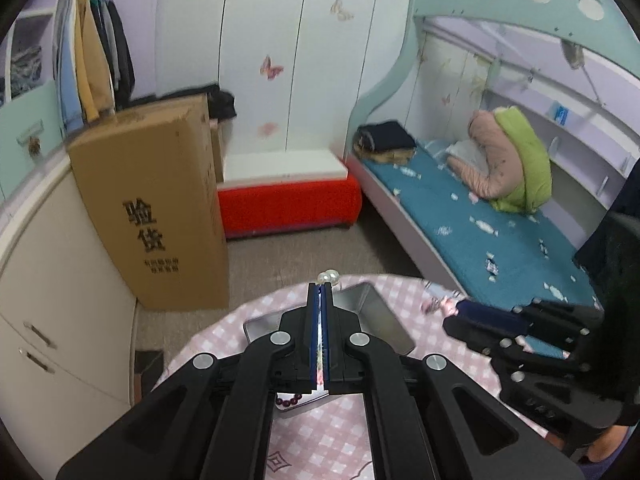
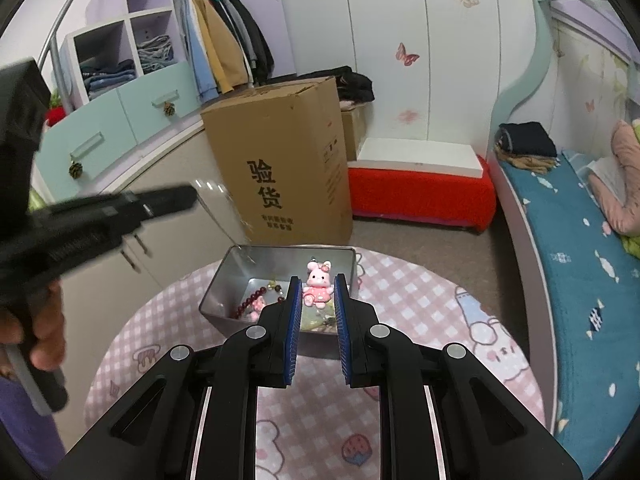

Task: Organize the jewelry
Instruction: 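Carry the chain and bunny charm over the grey box, then open both grippers to release the chain and bunny into the box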

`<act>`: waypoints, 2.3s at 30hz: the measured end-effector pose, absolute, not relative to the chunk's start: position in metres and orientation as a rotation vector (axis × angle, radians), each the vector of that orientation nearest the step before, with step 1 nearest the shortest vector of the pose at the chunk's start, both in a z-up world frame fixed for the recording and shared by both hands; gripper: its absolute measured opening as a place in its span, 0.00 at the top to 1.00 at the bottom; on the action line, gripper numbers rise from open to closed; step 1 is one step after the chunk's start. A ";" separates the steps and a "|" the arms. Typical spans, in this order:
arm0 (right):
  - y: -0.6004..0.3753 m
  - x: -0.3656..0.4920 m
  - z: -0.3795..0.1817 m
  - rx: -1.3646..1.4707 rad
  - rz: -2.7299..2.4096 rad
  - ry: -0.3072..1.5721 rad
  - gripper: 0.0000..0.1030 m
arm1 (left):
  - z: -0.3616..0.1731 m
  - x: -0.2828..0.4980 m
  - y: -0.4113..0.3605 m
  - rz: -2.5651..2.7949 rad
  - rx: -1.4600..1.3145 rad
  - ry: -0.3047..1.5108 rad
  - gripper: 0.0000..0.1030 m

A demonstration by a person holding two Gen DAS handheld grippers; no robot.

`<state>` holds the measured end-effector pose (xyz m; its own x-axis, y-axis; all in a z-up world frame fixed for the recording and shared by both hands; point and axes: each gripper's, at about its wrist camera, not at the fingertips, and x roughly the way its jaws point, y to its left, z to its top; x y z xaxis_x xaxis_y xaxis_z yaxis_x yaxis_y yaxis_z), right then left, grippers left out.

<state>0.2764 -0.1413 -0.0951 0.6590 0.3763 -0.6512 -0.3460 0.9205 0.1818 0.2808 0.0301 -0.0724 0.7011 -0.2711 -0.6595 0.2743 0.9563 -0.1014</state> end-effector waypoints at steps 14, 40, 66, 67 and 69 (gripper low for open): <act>-0.122 0.308 -0.128 0.076 0.439 0.821 0.84 | -0.134 0.299 0.038 -0.278 -0.010 0.864 0.99; -0.096 0.337 -0.169 0.106 0.435 0.920 0.84 | -0.130 0.283 0.050 -0.201 -0.001 0.805 0.54; -0.098 0.326 -0.158 0.101 0.378 0.895 0.50 | -0.123 0.273 0.062 -0.154 -0.033 0.789 0.25; -0.099 0.323 -0.154 0.099 0.377 0.884 0.47 | -0.121 0.270 0.062 -0.151 -0.035 0.781 0.23; -0.104 0.316 -0.145 0.103 0.374 0.867 0.43 | -0.116 0.265 0.062 -0.149 -0.035 0.770 0.19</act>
<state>0.3162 -0.1040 -0.1450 0.5867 0.3615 -0.7246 -0.2789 0.9303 0.2384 0.2652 0.0618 -0.1158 0.7078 -0.1473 -0.6908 0.1217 0.9888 -0.0862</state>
